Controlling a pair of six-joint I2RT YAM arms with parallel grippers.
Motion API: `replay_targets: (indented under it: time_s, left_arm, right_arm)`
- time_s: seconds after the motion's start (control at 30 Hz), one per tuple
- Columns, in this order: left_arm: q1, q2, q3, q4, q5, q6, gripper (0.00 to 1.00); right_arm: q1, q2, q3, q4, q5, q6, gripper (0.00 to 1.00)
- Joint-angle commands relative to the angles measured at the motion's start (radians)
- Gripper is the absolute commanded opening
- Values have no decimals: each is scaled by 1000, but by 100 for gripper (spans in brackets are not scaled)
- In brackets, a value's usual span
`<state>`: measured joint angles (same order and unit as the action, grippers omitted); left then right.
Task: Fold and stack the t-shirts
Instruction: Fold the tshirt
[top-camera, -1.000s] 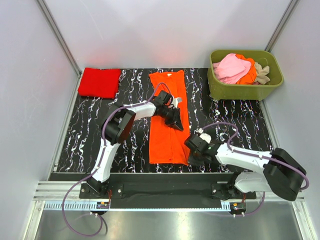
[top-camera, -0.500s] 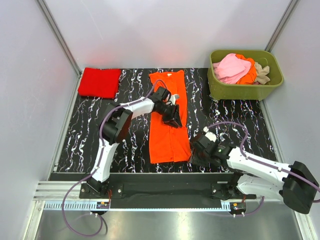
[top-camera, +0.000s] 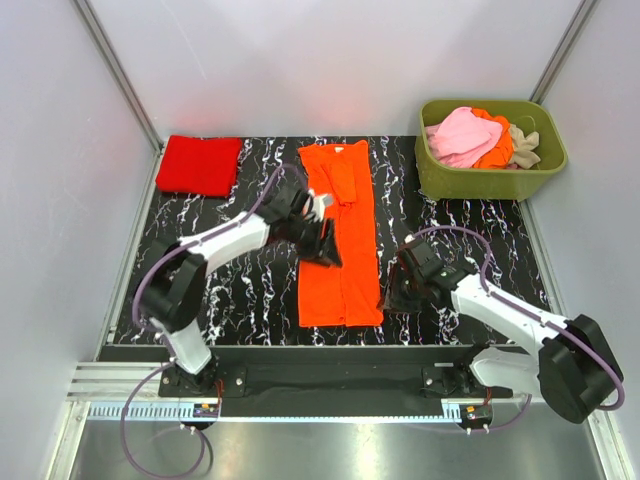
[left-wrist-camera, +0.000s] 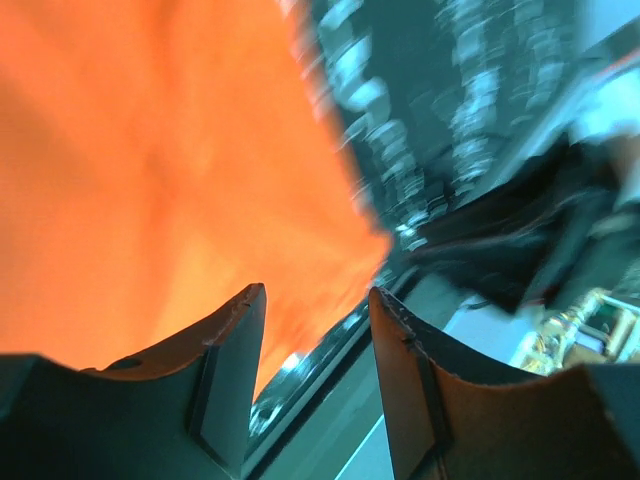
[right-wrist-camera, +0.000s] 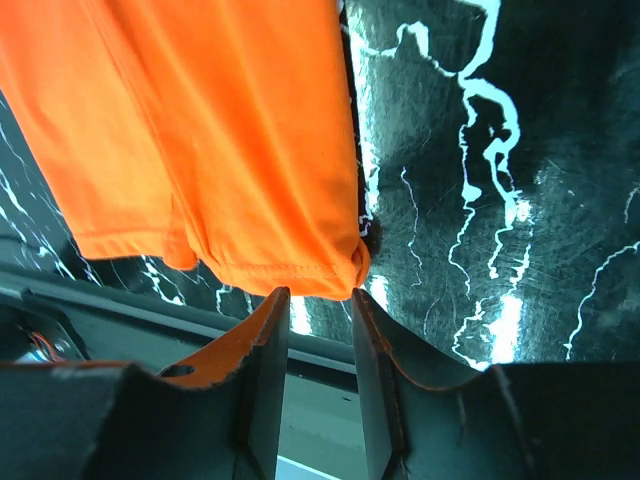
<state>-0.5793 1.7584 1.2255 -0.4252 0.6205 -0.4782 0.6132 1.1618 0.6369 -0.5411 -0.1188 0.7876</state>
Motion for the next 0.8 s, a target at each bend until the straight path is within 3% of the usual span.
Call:
replay_targets:
  time_s: [0.0, 0.27, 0.4, 0.77]
  left_arm:
    - [24, -141, -153, -26, -163, 6, 51]
    - [29, -361, -490, 25, -364, -101, 52]
    - [24, -370, -572, 118, -292, -155, 51]
    - [-53, -335, -661, 166, -284, -201, 49]
  right_arm:
    - [-6, -10, -20, 38, -76, -59, 38]
    - [-6, 28, -66, 105, -88, -47, 41]
    - [-6, 81, -78, 141, -114, -47, 41]
    - [-6, 76, -146, 227, -134, 7, 38]
